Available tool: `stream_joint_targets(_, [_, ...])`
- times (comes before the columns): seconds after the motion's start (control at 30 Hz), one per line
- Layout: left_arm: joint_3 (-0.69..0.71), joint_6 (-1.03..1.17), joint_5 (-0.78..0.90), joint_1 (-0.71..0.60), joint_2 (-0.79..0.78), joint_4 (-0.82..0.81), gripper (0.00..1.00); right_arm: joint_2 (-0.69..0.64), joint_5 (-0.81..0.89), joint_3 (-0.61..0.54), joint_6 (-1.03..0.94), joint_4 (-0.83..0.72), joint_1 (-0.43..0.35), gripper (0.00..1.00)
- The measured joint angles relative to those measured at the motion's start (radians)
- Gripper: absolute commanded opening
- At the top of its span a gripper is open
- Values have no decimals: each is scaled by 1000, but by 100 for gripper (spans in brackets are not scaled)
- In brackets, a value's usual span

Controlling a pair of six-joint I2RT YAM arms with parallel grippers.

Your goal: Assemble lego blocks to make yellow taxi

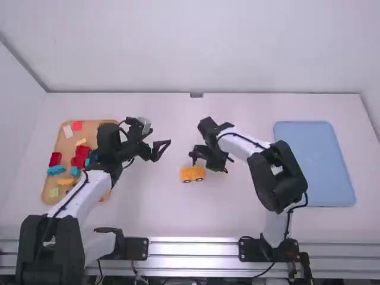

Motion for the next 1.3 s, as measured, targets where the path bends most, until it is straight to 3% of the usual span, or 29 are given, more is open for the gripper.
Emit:
stream_joint_targets(0.17, [-1, 0, -3, 0, 0, -1, 99, 0, 4, -86, -32, 84, 0, 0])
stream_joint_targets(0.2, [-1, 0, -6, 0, 0, -1, 99, 0, 3, -107, -42, 107, 3, 4])
stream_joint_targets(0.23, [-1, 0, -8, 0, 0, 0, 99, 0, 11, -124, -53, 126, 6, 19])
stream_joint_targets(0.33, [-1, 0, -9, 0, 0, 1, 99, -1, 40, -143, -71, 148, 21, 43])
stream_joint_targets(0.37, [-1, 0, -12, 0, 0, 1, 99, -2, 56, -143, -61, 151, 27, 66])
stream_joint_targets(0.4, [-1, 0, -16, 0, 0, 1, 99, -2, 66, -142, -57, 152, 32, 70])
stream_joint_targets(0.47, [-1, -3, -25, 0, 0, 1, 99, -1, 105, -120, -7, 124, 50, 98])
stream_joint_targets(0.6, [-1, -5, -42, 0, 0, 4, 99, -2, 120, -14, 63, -19, 70, 98])
stream_joint_targets(0.73, [-1, -47, -52, 0, 0, -37, 99, -32, 29, 138, 20, -227, 65, 98])
stream_joint_targets(0.9, [-2, 45, -8, 0, 0, -31, 99, -143, -156, 175, -127, -319, 4, 98])
stream_joint_targets(1.07, [-42, 317, 170, 0, 4, -56, 99, -238, -397, 97, -249, -167, -153, 98])
stream_joint_targets(1.17, [-79, 484, 294, 0, 38, -27, 99, -243, -541, -24, -246, -3, -267, 98])
stream_joint_targets(1.3, [-105, 589, 407, 0, 120, 32, 99, -243, -639, -175, -186, 182, -356, 98])
